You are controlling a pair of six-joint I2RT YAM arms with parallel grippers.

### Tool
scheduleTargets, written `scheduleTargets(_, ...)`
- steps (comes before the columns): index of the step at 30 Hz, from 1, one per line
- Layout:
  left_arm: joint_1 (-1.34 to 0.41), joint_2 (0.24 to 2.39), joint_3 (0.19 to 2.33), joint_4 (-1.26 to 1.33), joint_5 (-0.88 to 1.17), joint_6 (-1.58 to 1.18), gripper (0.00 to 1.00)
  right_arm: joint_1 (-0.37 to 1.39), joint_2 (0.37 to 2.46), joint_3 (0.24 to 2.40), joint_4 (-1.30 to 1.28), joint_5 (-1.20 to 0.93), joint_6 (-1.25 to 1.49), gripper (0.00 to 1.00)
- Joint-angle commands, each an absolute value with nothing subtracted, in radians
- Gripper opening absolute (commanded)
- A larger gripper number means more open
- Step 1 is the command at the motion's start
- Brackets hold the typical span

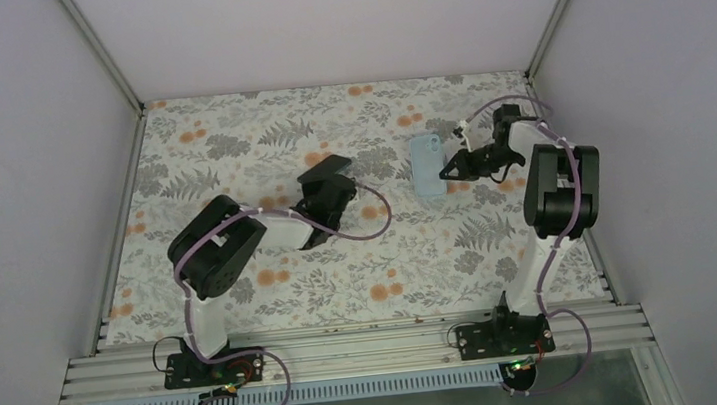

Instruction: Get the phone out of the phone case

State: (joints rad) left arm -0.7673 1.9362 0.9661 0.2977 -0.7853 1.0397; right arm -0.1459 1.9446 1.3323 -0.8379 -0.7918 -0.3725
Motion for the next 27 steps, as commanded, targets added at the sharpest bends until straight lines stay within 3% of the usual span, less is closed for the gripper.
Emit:
scheduleTargets(1,-0.815,1.966,0.984,0.321,-0.877,1.049,0.03,-0.156,1.983,1.322,-0.848,-0.791,-0.387,0.04)
scheduleTargets(2,-0.832,1.968,0.983,0.293,-0.868,1.033,0.2,-0.156,1.987,1.315,-0.84,-0.784,-0.38,0.08)
scheduleTargets(3,-0.849,1.965,0.984,0.254,-0.848,1.013,0.45,-0.156,1.988,1.31,-0.834,-0.775,-0.374,0.17)
scheduleTargets(4,-0.862,1.957,0.985,0.201,-0.821,0.987,0.63,-0.159,1.991,1.305,-0.829,-0.769,-0.369,0.25)
scheduleTargets(5,-0.875,1.954,0.992,0.158,-0.812,0.958,0.69,-0.161,1.991,1.301,-0.823,-0.767,-0.366,0.29)
scheduleTargets(11,-0.934,1.955,1.085,-0.252,-0.647,0.772,0.83,-0.164,1.942,1.297,-0.821,-0.729,-0.364,0.7)
scheduleTargets(12,-0.946,1.947,1.1,-0.309,-0.586,0.752,0.83,-0.165,1.907,1.29,-0.811,-0.726,-0.368,0.86)
scheduleTargets(14,-0.96,1.917,1.142,-0.447,-0.456,0.697,0.99,-0.159,1.829,1.282,-0.787,-0.693,-0.373,0.99)
scheduleTargets(20,-0.965,1.812,1.322,-0.725,0.04,0.6,1.0,-0.062,1.718,1.355,-0.788,-0.532,-0.406,1.0)
scheduleTargets(24,-0.91,1.702,1.316,-0.716,0.031,0.618,1.0,0.014,1.72,1.405,-0.812,-0.553,-0.458,1.0)
scheduleTargets(27,-0.719,1.594,1.334,-0.696,0.028,0.623,1.0,0.175,1.734,1.406,-0.797,-0.424,-0.475,1.0)
